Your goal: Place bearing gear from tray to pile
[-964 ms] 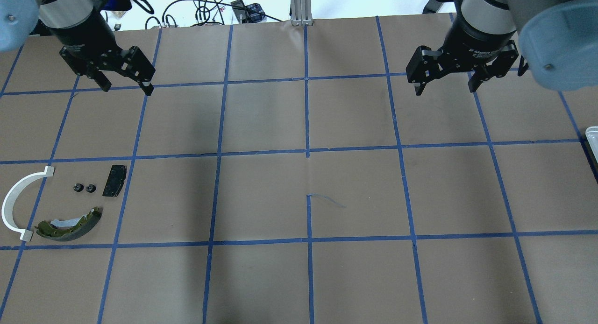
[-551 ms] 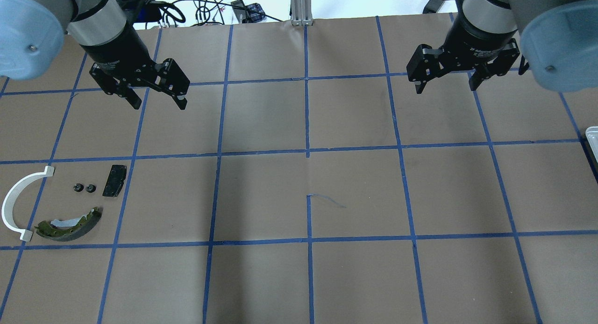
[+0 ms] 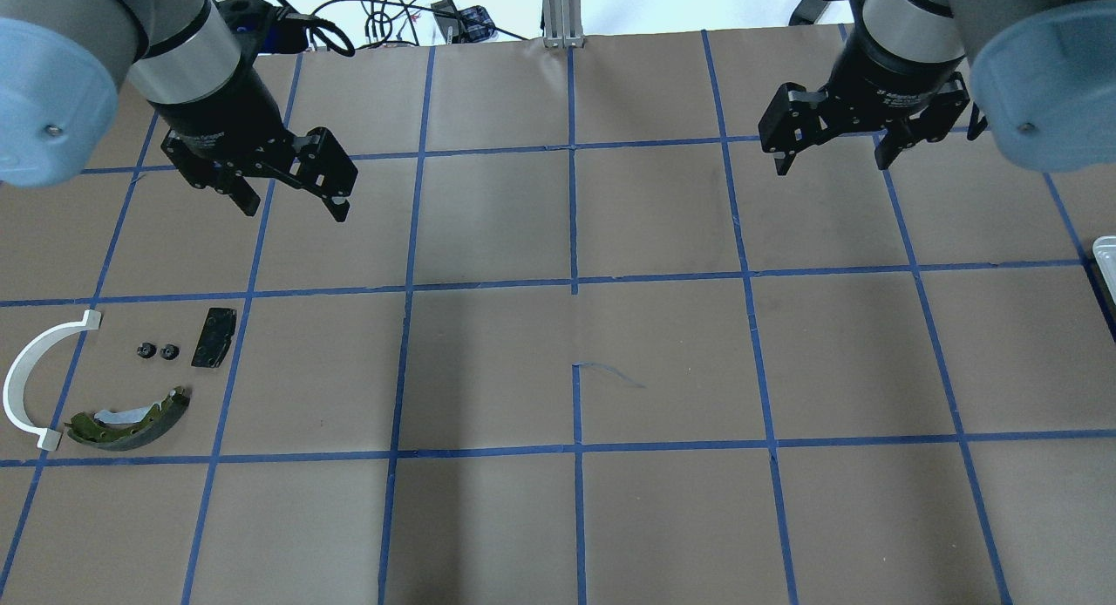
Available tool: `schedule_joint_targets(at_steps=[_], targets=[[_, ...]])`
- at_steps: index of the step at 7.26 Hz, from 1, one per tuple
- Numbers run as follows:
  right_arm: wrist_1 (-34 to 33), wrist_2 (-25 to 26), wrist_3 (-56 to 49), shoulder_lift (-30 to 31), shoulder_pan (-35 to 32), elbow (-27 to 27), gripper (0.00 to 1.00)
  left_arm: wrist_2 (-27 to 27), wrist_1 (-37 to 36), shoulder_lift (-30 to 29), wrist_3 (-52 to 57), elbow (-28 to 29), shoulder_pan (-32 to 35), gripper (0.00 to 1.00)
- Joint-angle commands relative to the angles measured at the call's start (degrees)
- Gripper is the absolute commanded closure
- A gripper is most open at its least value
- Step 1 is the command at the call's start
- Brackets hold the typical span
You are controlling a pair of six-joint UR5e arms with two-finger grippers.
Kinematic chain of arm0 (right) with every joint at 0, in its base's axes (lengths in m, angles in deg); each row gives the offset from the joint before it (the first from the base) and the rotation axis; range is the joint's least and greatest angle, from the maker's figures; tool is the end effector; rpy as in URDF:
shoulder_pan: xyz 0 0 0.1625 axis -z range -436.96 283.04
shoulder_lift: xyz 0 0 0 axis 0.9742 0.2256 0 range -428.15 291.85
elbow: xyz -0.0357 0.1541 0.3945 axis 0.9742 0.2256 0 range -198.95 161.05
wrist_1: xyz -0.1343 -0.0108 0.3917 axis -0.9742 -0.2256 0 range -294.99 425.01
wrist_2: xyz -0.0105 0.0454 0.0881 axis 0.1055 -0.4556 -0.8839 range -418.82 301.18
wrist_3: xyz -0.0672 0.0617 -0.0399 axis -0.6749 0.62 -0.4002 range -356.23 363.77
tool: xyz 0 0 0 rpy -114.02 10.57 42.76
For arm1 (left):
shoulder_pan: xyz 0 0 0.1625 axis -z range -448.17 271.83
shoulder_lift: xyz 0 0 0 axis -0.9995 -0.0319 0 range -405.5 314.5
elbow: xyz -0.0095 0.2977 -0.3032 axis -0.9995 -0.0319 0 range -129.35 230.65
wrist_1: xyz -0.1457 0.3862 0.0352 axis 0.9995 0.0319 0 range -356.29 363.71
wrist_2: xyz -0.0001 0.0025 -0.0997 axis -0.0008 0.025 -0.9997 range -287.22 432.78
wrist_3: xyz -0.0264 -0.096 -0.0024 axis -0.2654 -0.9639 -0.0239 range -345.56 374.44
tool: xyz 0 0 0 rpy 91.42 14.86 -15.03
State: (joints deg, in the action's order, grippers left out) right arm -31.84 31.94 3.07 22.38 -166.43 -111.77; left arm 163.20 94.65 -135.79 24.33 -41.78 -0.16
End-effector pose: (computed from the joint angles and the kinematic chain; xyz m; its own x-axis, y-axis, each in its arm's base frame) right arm 0.1274 -0.4964 0.4806 -0.9999 -0.0019 0.0142 -0.0030 0.9968 -0.0794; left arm -0.1157 -0.4914 0.4632 -0.9905 0.1376 0.0038 0.1375 0.9884 0.0640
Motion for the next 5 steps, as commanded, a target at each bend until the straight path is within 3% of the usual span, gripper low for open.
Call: schedule_joint_targets(at_steps=[1,5], targets=[[-0.09,-0.06,0.00,0.00,-0.09,0.00,0.00,0.29,-0.67,1.60,0.04,-1.26,-0.47,0.00],[-0.09,-0.06,0.00,0.00,-0.09,0.00,0.00,0.11,-0.76,1.87,0.04,-2.23,-0.56,0.00]])
